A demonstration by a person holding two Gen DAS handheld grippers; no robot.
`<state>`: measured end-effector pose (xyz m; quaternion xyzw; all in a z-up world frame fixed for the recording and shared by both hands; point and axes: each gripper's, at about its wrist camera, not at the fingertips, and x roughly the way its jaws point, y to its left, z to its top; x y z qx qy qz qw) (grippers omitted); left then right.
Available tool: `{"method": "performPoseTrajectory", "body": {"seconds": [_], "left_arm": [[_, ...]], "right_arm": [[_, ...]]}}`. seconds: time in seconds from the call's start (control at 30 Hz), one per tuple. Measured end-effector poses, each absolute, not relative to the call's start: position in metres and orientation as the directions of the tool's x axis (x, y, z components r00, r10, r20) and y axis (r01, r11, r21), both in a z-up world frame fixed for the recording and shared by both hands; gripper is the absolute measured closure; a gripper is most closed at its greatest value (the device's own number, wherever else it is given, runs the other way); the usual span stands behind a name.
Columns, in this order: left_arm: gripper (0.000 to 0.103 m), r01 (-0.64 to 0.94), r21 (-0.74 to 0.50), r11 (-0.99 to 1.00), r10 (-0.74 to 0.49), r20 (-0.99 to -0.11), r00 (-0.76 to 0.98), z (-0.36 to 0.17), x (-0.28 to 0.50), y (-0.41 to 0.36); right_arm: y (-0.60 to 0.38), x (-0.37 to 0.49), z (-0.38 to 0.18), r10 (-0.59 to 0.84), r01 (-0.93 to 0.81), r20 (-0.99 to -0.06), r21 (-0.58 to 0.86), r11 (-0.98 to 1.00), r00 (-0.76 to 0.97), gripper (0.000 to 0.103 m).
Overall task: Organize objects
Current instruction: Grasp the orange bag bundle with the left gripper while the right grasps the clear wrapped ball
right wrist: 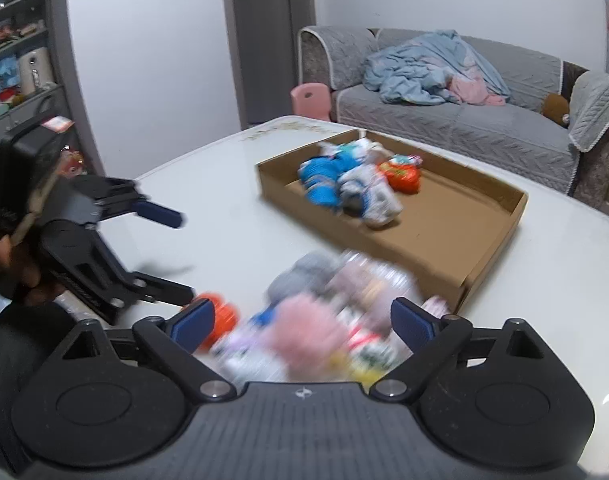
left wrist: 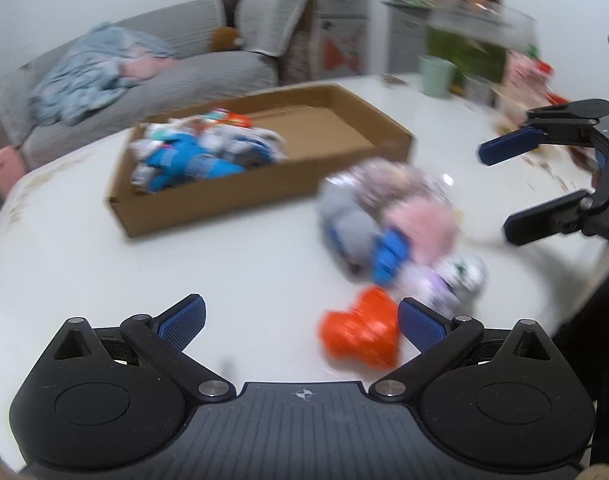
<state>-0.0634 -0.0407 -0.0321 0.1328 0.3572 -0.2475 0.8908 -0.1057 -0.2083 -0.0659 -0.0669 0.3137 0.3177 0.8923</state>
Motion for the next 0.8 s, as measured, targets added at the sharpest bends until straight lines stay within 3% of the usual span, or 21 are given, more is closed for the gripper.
{"method": "performPoseTrajectory", "body": {"seconds": [0.07, 0.33, 0.5, 0.57, 0.6, 0.67, 0.73, 0.8], "left_arm": [[0.001, 0.579, 0.061, 0.813, -0.365, -0.721, 0.589, -0.041, -0.064, -0.05], [0.004, 0.652, 0.074, 0.755, -0.385, -0.755, 0.531, -0.065, -0.058, -0.065], [0.006, 0.653, 0.034, 0.757, -0.415, -0.747, 0.519, -0.071, -0.055, -0.061], [0.018, 0.662, 0.014, 0.749, -0.441, -0.735, 0.515, -0.071, -0.056, -0.059], [0.023, 0.666, 0.01, 0.746, -0.451, -0.729, 0.516, -0.07, -0.056, -0.058], [0.038, 0.672, 0.002, 0.74, -0.463, -0.723, 0.512, -0.068, -0.057, -0.056], [0.046, 0.675, -0.002, 0.738, -0.469, -0.721, 0.51, -0.067, -0.058, -0.056], [0.046, 0.67, -0.011, 0.742, -0.472, -0.72, 0.51, -0.066, -0.058, -0.054]], "right_arm": [[-0.203, -0.113, -0.077, 0.537, -0.629, -0.606, 0.077, 0.774, 0.586, 0.024], [-0.185, -0.111, -0.104, 0.577, -0.683, -0.611, 0.079, 0.726, 0.542, 0.043], [-0.177, -0.111, -0.113, 0.575, -0.703, -0.624, 0.057, 0.709, 0.53, 0.049], [-0.175, -0.112, -0.116, 0.565, -0.703, -0.631, 0.044, 0.71, 0.531, 0.064], [-0.175, -0.113, -0.117, 0.56, -0.701, -0.636, 0.041, 0.712, 0.531, 0.067], [-0.178, -0.115, -0.118, 0.564, -0.698, -0.634, 0.053, 0.714, 0.529, 0.069], [-0.18, -0.117, -0.119, 0.568, -0.696, -0.632, 0.062, 0.715, 0.527, 0.069], [-0.181, -0.117, -0.12, 0.573, -0.695, -0.632, 0.074, 0.715, 0.522, 0.069]]}}
